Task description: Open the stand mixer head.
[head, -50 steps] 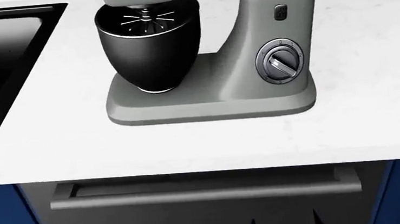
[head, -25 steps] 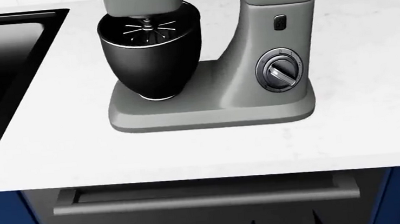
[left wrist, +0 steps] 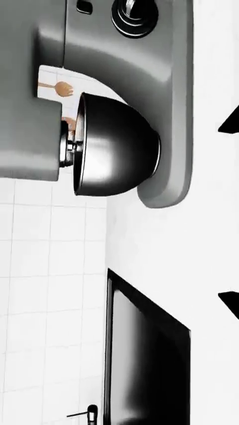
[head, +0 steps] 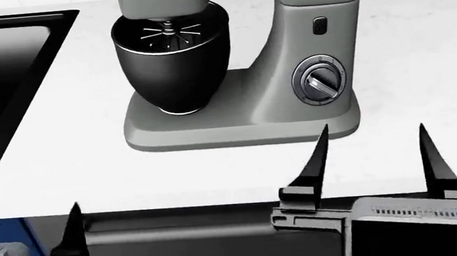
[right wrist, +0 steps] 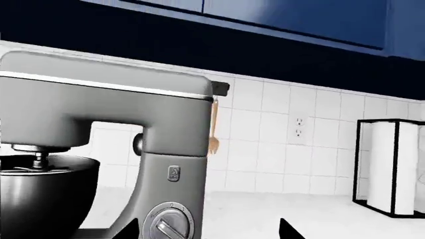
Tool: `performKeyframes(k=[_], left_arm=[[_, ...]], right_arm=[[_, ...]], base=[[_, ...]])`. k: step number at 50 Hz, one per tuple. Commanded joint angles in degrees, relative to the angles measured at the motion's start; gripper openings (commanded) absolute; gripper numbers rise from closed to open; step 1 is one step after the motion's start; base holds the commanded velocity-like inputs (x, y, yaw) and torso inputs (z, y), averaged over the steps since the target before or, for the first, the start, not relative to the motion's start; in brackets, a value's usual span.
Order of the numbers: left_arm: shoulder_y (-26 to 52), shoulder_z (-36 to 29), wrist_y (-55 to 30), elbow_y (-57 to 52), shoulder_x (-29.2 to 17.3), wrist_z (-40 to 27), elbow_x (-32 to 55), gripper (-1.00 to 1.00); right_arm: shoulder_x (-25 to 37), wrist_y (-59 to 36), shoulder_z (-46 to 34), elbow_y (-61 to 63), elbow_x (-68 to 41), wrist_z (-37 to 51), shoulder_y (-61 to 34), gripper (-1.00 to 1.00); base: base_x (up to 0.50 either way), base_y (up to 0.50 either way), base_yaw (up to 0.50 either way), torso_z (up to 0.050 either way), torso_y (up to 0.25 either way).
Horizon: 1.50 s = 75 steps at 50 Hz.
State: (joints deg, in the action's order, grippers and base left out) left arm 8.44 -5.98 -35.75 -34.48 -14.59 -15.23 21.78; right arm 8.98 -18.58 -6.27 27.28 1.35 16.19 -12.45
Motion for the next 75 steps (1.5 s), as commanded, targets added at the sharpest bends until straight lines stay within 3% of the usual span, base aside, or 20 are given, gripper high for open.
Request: performKeyframes(k=[1, 5, 7, 13, 41, 42, 43, 57, 72, 73, 75], left_arm=[[8.2, 6.4, -12.5, -13.8, -0.7, -2.6, 6.3, 1.00], [6.9, 4.9, -12.1, -12.6, -1.0, -2.3, 5.6, 1.00], [7.0, 4.4, -12.0, -11.9, -0.8, -2.2, 5.6, 1.00], [6.6, 6.1, -11.3, -12.1, 0.1, -2.6, 6.9, 1.00], [5.1, 6.6, -8.9, -12.4, -0.6, -3.4, 7.1, 1.00], [5.1, 6.4, -8.9, -12.3, -0.6, -3.4, 7.0, 1.00], [5.0, 6.5, -8.8, -12.2, -0.6, -3.4, 7.0, 1.00], [4.7, 6.1, -8.5, -12.4, -0.9, -3.8, 7.3, 1.00], [5.6, 6.3, -9.4, -12.6, -1.2, -4.6, 8.4, 1.00], [5.5, 6.3, -9.3, -12.6, -1.2, -4.6, 8.4, 1.00], [5.5, 6.2, -9.4, -12.8, -1.3, -4.7, 8.5, 1.00]], right_arm=[[-2.8, -16.0, 5.7, 15.7, -4.8, -0.7, -9.3, 1.00], [-2.6, -18.1, 5.9, 16.2, -5.0, -0.2, -12.9, 1.00], [-2.0, -16.4, 3.6, 14.6, -3.1, 0.3, -10.8, 1.00], [-3.2, -14.7, 7.0, 14.3, -6.8, 0.5, -8.2, 1.00], [-1.3, -11.2, 4.4, 9.1, -7.5, 1.5, -8.3, 1.00], [-2.6, -9.2, 6.9, 9.6, -11.8, 0.1, -7.7, 1.00], [-1.4, -10.4, 4.9, 9.2, -8.4, 1.3, -8.1, 1.00], [-0.9, -8.8, 4.3, 9.7, -10.0, 1.2, -7.1, 1.00], [0.3, -11.7, 3.8, 10.8, -10.7, 2.1, -6.3, 1.00], [0.0, -11.3, 4.4, 10.3, -10.4, 2.8, -6.5, -1.00], [-0.1, -10.2, 4.3, 10.6, -10.7, 2.7, -6.3, -1.00]], base=[[0.00, 0.00, 0.00, 0.000, 0.000], [0.00, 0.00, 0.00, 0.000, 0.000], [0.00, 0.00, 0.00, 0.000, 0.000], [0.00, 0.00, 0.00, 0.000, 0.000], [0.00, 0.00, 0.00, 0.000, 0.000], [0.09, 0.00, 0.00, 0.000, 0.000], [0.50, 0.00, 0.00, 0.000, 0.000], [0.49, 0.00, 0.00, 0.000, 0.000], [0.00, 0.00, 0.00, 0.000, 0.000], [0.00, 0.00, 0.00, 0.000, 0.000], [0.00, 0.00, 0.00, 0.000, 0.000]])
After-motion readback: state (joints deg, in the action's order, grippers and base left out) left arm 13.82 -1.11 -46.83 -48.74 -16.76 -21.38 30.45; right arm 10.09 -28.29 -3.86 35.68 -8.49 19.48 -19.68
